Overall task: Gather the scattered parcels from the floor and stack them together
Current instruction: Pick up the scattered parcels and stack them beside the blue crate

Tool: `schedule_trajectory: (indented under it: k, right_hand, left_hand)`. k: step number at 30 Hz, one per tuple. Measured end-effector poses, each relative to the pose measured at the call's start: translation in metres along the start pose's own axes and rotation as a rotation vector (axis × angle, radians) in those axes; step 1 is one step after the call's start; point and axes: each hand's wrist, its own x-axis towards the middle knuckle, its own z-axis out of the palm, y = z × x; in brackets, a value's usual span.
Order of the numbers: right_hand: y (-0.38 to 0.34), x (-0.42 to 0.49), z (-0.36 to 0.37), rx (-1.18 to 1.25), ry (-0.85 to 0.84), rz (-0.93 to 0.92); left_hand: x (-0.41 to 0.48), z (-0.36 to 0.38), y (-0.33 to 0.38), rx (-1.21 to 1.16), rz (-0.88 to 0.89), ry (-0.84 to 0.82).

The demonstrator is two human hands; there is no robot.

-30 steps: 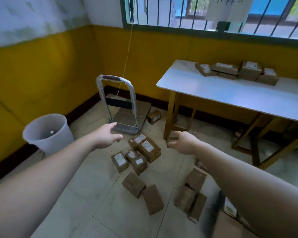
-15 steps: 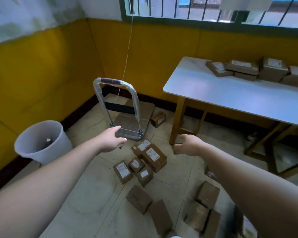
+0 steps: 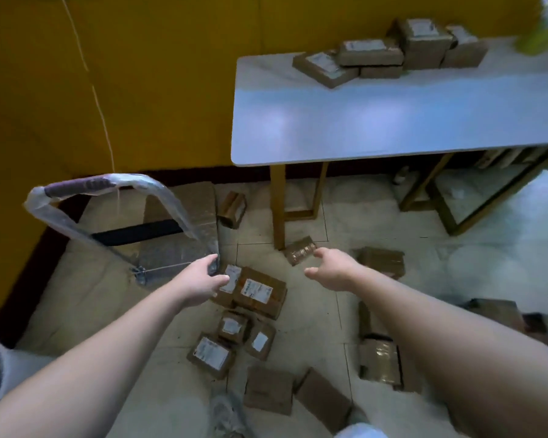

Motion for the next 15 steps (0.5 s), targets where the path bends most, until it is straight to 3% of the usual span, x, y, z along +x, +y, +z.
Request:
schedule_trajectory:
  k: [6, 15]
  right_hand:
    - [0.013, 0.116, 0.084, 0.071, -0.066, 0.1]
    - [0.104, 0.329, 0.271, 0.308, -0.167, 0.08]
  left_hand:
    - [0.134, 0.049, -0.042, -0.02, -0.007, -0.118]
    - [0.344, 0.22, -0.139, -0.072, -0.111, -0.162]
